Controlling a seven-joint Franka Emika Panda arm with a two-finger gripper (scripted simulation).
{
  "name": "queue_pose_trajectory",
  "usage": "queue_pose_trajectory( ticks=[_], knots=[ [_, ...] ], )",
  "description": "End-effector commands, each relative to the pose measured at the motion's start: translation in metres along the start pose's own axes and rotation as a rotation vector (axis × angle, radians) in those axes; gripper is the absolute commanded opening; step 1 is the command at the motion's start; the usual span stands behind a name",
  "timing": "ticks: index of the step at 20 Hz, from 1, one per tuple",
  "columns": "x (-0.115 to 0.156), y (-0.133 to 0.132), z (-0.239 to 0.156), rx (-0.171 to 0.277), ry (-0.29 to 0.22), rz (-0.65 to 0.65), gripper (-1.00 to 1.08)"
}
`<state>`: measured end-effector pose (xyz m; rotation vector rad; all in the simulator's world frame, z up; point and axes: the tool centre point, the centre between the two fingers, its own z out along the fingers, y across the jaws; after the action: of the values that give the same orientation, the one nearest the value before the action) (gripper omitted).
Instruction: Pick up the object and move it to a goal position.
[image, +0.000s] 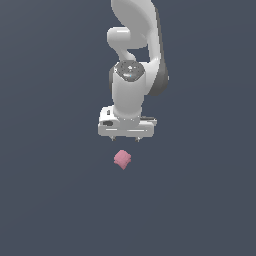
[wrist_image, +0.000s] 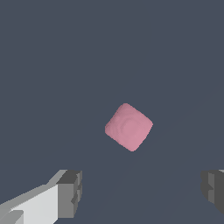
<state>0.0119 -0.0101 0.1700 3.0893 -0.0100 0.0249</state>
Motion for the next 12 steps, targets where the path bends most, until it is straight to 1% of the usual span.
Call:
queue_pose_trajectory(
  ticks=[1,6,12],
  knots=[
    [0.001,0.0,0.005,0.004,-0.002,0.037,1.0],
    [0.006,0.002,0.019,0.015,-0.007,0.146,1.0],
    [0.012,0.005,0.042,0.03,-0.016,0.327,1.0]
  ],
)
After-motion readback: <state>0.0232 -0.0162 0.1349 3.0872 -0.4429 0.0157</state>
